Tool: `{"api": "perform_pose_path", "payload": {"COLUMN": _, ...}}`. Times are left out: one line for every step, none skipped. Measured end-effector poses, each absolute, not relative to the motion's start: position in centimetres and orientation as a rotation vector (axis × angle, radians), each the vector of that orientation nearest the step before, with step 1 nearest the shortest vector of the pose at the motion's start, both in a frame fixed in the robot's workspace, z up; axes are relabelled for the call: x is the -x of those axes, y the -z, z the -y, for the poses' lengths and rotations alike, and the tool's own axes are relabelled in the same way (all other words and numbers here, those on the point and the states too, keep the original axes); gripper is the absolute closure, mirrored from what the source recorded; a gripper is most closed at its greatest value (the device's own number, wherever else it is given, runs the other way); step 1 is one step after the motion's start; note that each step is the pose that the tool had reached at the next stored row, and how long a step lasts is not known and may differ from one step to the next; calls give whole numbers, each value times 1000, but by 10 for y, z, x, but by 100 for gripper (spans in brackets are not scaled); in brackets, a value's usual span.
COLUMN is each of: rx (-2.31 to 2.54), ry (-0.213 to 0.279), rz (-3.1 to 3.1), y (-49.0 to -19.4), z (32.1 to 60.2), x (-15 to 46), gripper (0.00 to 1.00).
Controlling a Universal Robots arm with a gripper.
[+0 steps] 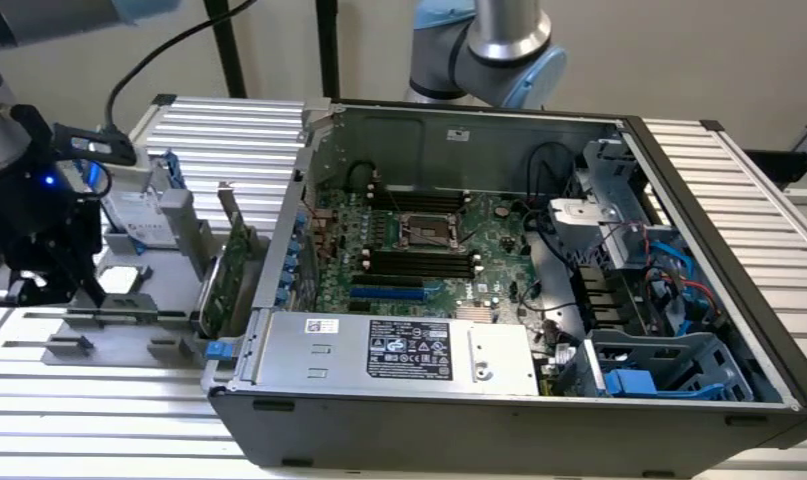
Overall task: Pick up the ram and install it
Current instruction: 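Pick up the ram and move it above insertion slot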
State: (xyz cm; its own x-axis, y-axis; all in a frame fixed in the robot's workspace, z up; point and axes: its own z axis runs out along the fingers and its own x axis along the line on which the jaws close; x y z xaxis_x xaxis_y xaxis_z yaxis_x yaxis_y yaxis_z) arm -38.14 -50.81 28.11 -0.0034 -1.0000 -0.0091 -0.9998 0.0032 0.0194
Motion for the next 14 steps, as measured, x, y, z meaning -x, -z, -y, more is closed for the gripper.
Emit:
{"api": "perform_pose_path", "payload": {"rx": -2212, "ry": 32, "rz": 2220, "y": -286, "z": 508, "x": 380, "gripper": 100}}
{"api": "perform_pose_path", "payload": {"rx": -2212, "ry": 32, "rz": 2220, "y": -290, "z": 508, "x": 378, "gripper": 100}}
{"api": "perform_pose_path", "payload": {"rx": -2212, "ry": 32, "rz": 2220, "y": -295, "z": 508, "x": 375, "gripper": 100}}
{"api": "perform_pose_path", "payload": {"rx": -2212, "ry": 32, "rz": 2220, "y": -299, "z": 508, "x": 373, "gripper": 100}}
{"api": "perform_pose_path", "payload": {"rx": -2212, "ry": 32, "rz": 2220, "y": -304, "z": 508, "x": 370, "gripper": 100}}
{"api": "perform_pose_path", "payload": {"rx": -2212, "ry": 32, "rz": 2220, "y": -309, "z": 508, "x": 368, "gripper": 100}}
{"api": "perform_pose_path", "payload": {"rx": -2212, "ry": 32, "rz": 2220, "y": -313, "z": 508, "x": 365, "gripper": 100}}
{"api": "perform_pose_path", "payload": {"rx": -2212, "ry": 32, "rz": 2220, "y": -318, "z": 508, "x": 362, "gripper": 100}}
{"api": "perform_pose_path", "payload": {"rx": -2212, "ry": 32, "rz": 2220, "y": -322, "z": 508, "x": 358, "gripper": 100}}
{"api": "perform_pose_path", "payload": {"rx": -2212, "ry": 32, "rz": 2220, "y": -327, "z": 508, "x": 355, "gripper": 100}}
{"api": "perform_pose_path", "payload": {"rx": -2212, "ry": 32, "rz": 2220, "y": -331, "z": 508, "x": 352, "gripper": 100}}
{"api": "perform_pose_path", "payload": {"rx": -2212, "ry": 32, "rz": 2220, "y": -336, "z": 508, "x": 348, "gripper": 100}}
{"api": "perform_pose_path", "payload": {"rx": -2212, "ry": 32, "rz": 2220, "y": -341, "z": 508, "x": 344, "gripper": 100}}
{"api": "perform_pose_path", "payload": {"rx": -2212, "ry": 32, "rz": 2220, "y": -345, "z": 508, "x": 340, "gripper": 100}}
